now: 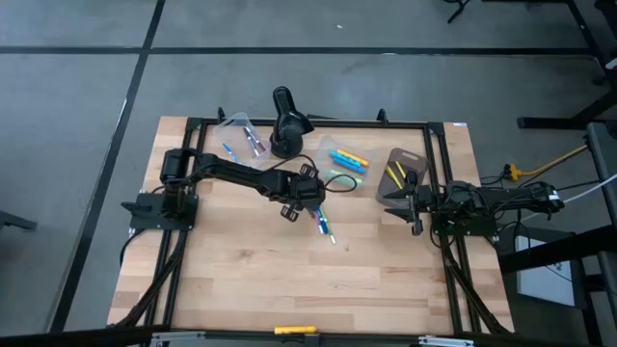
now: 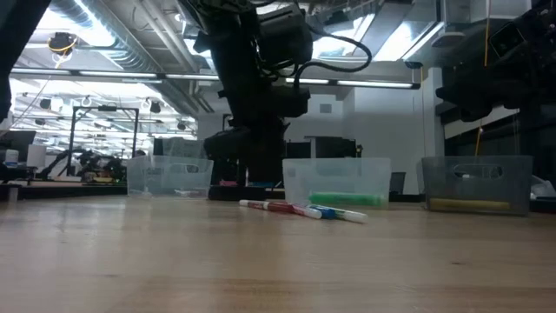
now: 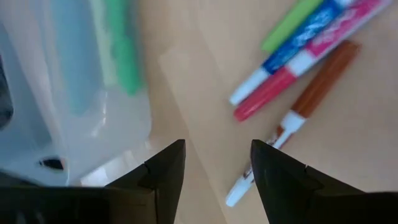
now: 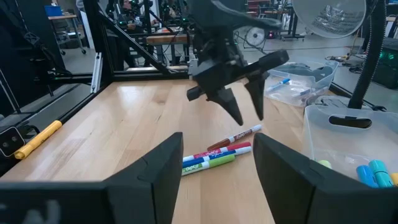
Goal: Pick & Place Markers
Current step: Put the brown marker in the left transparent bin
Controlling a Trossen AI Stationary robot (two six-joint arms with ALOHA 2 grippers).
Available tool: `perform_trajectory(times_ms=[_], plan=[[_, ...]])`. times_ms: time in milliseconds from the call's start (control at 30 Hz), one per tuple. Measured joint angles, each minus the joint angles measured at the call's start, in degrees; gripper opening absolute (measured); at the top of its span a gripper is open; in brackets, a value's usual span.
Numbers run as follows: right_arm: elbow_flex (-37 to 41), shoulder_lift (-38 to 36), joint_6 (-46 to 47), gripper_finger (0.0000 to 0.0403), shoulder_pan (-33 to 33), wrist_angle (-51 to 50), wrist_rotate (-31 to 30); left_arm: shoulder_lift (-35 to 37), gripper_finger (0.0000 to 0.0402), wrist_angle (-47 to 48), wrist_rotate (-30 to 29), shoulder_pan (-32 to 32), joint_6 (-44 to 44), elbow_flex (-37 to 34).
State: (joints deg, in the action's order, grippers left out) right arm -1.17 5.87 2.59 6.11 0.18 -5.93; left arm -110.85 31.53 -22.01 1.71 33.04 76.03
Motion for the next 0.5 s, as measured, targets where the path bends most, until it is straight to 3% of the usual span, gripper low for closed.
perform_trajectory(times_ms=[367,500], plan=[[0.0,0.0,0.0,0.0194,0.0,-0.02,0.0,0.0,0.0174,3.62,3.14,0.53,0.46,0.0],[0.0,0.0,-0.01,0.0194,0.0,0.0,0.0,0.0,0.0173,3.63,7.6,0.22,3.17,0.0]])
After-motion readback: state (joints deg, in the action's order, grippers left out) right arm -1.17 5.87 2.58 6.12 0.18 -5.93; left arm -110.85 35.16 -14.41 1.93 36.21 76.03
